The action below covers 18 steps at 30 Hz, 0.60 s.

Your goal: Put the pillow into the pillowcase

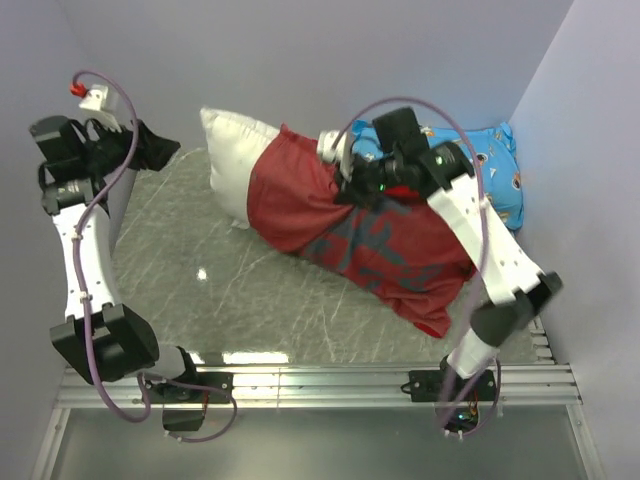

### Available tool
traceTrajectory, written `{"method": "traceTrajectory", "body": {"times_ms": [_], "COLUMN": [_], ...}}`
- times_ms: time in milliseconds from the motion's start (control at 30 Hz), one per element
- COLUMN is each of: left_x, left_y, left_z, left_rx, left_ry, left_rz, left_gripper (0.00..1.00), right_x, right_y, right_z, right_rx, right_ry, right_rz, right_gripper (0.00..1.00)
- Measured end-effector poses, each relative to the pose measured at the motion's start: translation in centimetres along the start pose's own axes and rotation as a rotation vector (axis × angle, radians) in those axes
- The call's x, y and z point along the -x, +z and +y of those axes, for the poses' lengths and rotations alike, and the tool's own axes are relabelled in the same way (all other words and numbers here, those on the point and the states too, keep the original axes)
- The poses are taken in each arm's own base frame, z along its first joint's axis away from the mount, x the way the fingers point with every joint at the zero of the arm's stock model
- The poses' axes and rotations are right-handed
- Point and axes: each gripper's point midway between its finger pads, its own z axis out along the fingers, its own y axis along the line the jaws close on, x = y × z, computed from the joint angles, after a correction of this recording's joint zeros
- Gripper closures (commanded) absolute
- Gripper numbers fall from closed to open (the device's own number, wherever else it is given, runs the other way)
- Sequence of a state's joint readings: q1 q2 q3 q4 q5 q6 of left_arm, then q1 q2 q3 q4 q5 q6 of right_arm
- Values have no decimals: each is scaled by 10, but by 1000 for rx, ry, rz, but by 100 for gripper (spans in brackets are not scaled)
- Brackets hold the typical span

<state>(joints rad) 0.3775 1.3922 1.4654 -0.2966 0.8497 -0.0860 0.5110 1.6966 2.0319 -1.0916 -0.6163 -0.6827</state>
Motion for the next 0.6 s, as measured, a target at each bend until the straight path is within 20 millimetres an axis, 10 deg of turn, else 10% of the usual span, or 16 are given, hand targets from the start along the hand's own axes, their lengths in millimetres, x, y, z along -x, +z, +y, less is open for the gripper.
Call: {"method": "traceTrajectory", "body": {"times_ms": [233,467,600], "left_x": [40,-45,-104], "left_y": [-29,-28,-31], "left_z": [-56,-135,-146], "left_rx": [-205,-497,-602], "left_ry": [266,557,612], "left_rz": [-38,175,309], "left_gripper": [4,2,4], "right_x": [-17,-42,-41], "right_y": [5,18,15], "right_z": [86,75,72], "right_rx": [75,35,15], "right_ry": [-310,-352,-384], "right_rz": [51,130,132], "right_gripper": [100,100,100]}}
